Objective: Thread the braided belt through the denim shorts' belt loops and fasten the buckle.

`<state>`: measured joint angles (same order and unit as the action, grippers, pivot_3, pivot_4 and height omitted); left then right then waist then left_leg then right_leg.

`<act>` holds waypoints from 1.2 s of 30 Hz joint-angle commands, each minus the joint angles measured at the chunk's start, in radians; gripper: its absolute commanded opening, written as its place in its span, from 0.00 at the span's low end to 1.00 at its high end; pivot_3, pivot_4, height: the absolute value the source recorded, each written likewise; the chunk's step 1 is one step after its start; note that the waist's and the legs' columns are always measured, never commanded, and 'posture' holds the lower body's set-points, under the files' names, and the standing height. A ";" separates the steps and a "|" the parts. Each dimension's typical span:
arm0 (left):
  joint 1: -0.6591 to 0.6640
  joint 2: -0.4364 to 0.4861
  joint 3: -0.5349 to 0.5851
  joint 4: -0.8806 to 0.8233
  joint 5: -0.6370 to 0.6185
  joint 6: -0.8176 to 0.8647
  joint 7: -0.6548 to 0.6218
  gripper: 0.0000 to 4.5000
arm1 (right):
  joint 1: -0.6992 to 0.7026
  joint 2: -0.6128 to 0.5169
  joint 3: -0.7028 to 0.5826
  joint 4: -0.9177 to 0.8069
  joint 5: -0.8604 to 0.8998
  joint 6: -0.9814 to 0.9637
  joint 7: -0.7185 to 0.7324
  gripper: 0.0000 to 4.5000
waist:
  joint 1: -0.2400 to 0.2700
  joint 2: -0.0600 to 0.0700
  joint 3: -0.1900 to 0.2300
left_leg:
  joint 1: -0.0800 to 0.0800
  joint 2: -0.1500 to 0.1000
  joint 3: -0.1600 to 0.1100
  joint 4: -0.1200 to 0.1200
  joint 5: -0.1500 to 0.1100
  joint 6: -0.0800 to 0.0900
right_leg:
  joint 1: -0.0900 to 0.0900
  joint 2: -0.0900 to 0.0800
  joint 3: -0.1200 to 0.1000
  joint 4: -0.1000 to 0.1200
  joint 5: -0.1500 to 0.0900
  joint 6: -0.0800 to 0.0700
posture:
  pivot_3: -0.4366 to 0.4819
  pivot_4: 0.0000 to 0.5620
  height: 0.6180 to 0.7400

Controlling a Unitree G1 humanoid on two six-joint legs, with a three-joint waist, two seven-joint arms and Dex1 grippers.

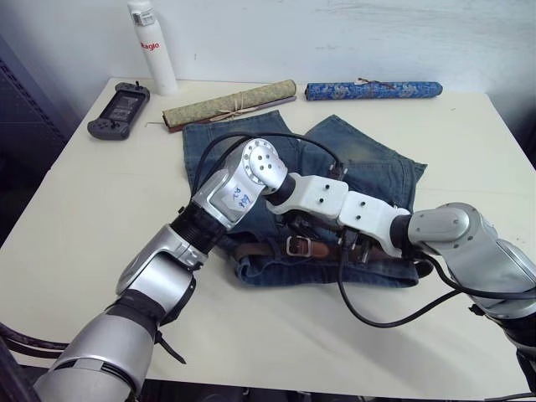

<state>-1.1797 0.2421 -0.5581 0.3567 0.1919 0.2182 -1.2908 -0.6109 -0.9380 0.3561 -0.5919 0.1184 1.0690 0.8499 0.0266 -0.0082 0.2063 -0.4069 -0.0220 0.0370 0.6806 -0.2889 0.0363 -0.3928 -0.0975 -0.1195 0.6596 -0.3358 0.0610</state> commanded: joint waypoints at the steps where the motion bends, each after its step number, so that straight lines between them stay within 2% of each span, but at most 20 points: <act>1: -0.050 -0.041 -0.025 -0.005 0.027 0.023 0.005 0.58 | -0.003 -0.005 0.005 -0.026 -0.004 -0.011 -0.005 0.00 | 0.001 0.000 0.000 | 0.000 0.000 0.000 0.000 0.000 0.000 | 0.000 0.000 0.000 0.000 0.000 0.000 | 0.48 0.27 0.56; 4: -0.050 -0.054 -0.017 -0.001 0.027 0.047 0.019 0.41 | -0.001 -0.005 0.003 -0.027 -0.002 -0.008 -0.011 0.00 | 0.000 0.000 0.000 | -0.001 0.000 0.000 0.001 -0.001 0.001 | 0.000 0.000 0.000 0.000 0.000 0.000 | 0.48 0.27 0.56; 8: -0.043 -0.053 -0.015 -0.005 0.027 0.069 0.028 0.03 | 0.002 -0.002 -0.001 -0.033 0.003 -0.002 -0.018 0.00 | -0.004 0.000 0.000 | 0.000 0.000 0.000 0.001 -0.001 0.001 | 0.000 0.000 0.000 0.001 0.000 0.000 | 0.48 0.27 0.56; 13: -0.034 -0.034 -0.025 -0.017 0.036 0.079 0.022 0.01 | 0.007 -0.003 -0.005 -0.032 0.008 -0.005 -0.020 0.00 | -0.002 0.000 0.000 | 0.000 0.000 0.000 0.001 -0.001 0.001 | 0.000 0.000 0.000 0.001 0.000 0.000 | 0.48 0.27 0.56; 20: -0.055 -0.030 0.038 0.009 -0.005 0.110 0.038 0.01 | 0.017 -0.011 -0.026 -0.021 0.017 -0.008 -0.017 0.00 | -0.001 0.000 0.000 | 0.000 0.000 0.000 0.002 -0.001 0.001 | 0.000 0.000 0.000 0.001 0.000 0.000 | 0.48 0.27 0.56; 21: -0.053 -0.021 0.042 0.007 -0.009 0.114 0.032 0.16 | 0.020 -0.014 -0.032 -0.022 0.018 -0.009 -0.017 0.00 | -0.001 0.000 0.000 | 0.000 0.000 0.000 0.002 -0.001 0.001 | 0.000 0.000 0.000 0.001 0.000 0.000 | 0.48 0.27 0.56; 23: -0.049 -0.010 0.055 0.005 -0.018 0.121 0.034 0.30 | 0.025 -0.017 -0.044 -0.022 0.021 -0.008 -0.019 0.00 | -0.002 0.000 0.000 | 0.000 0.000 0.000 0.002 -0.001 0.001 | 0.000 0.000 0.000 0.001 0.000 0.000 | 0.48 0.27 0.56; 27: -0.041 0.032 0.062 -0.020 -0.035 0.139 -0.006 0.73 | 0.021 -0.024 -0.087 -0.031 0.046 0.009 -0.011 0.00 | -0.003 0.000 0.000 | 0.000 0.000 0.000 0.002 -0.001 0.001 | 0.000 0.000 0.000 0.002 0.000 0.000 | 0.48 0.27 0.56; 33: -0.049 0.030 0.069 -0.015 -0.043 0.147 0.023 0.73 | -0.047 -0.012 -0.149 -0.031 0.083 -0.001 -0.011 0.00 | -0.002 0.000 0.000 | 0.000 0.000 0.000 0.002 -0.001 0.001 | 0.000 0.000 0.000 0.001 0.000 0.000 | 0.48 0.27 0.56; 36: -0.069 0.023 0.119 -0.010 -0.075 0.187 0.029 0.73 | -0.037 -0.009 -0.153 -0.026 0.075 -0.038 -0.024 0.00 | -0.001 0.000 0.000 | 0.000 0.000 0.000 0.002 -0.001 0.001 | 0.000 0.000 0.000 0.001 0.000 0.000 | 0.48 0.27 0.56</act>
<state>-1.2210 0.2812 -0.4616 0.3639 0.1548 0.3835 -1.2576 -0.6231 -0.9432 0.2646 -0.5907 0.1999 1.0734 0.8478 0.0259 -0.0078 0.2061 -0.4073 -0.0218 0.0373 0.6823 -0.2897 0.0376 -0.3930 -0.0978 -0.1192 0.6609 -0.3360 0.0606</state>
